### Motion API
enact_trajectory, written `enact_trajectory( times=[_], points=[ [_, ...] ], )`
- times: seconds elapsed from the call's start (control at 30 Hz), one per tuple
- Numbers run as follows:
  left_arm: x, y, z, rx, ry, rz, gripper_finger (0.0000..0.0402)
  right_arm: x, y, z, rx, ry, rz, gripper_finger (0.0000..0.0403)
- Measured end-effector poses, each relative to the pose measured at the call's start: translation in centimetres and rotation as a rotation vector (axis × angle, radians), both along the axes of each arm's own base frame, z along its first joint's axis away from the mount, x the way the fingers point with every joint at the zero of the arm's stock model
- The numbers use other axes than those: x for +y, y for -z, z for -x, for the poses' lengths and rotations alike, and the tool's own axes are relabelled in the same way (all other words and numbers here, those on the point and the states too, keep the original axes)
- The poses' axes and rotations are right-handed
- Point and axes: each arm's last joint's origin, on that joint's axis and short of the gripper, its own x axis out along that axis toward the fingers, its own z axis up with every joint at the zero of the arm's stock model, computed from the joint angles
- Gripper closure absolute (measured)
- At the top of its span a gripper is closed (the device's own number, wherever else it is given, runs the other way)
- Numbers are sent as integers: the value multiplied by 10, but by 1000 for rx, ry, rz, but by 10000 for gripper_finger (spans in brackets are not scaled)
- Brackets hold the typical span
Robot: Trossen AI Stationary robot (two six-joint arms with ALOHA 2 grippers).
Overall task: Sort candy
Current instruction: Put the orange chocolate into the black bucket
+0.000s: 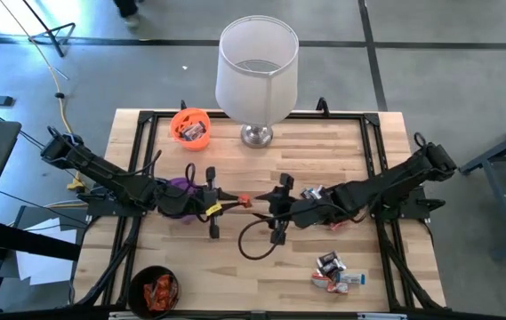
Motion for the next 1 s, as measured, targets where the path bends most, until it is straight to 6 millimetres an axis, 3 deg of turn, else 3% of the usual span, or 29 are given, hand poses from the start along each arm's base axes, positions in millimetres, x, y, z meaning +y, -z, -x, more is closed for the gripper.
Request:
enact_trajectory(
  times=[0.23, 0.4, 0.6, 0.77, 0.87, 1.0],
  points=[
    [-2, 3, 2, 24, -6, 42, 401, -10, 4, 22, 138, 138, -134, 186],
    [-12, 0, 21, 118, 17, 156, 401, -14, 12, 32, 243, 194, -170, 187],
    [-35, -16, 76, 370, 18, 578, 401, -16, 20, 41, 355, 241, -210, 187],
    [-70, -23, 104, 476, 144, 925, 401, -19, 23, 46, 408, 269, -197, 187],
    [-92, -16, 117, 599, 150, 1107, 401, -20, 25, 49, 430, 313, -218, 187],
    [-116, 5, 134, 784, -36, 1298, 402, -22, 27, 54, 460, 377, -245, 188]
  ],
)
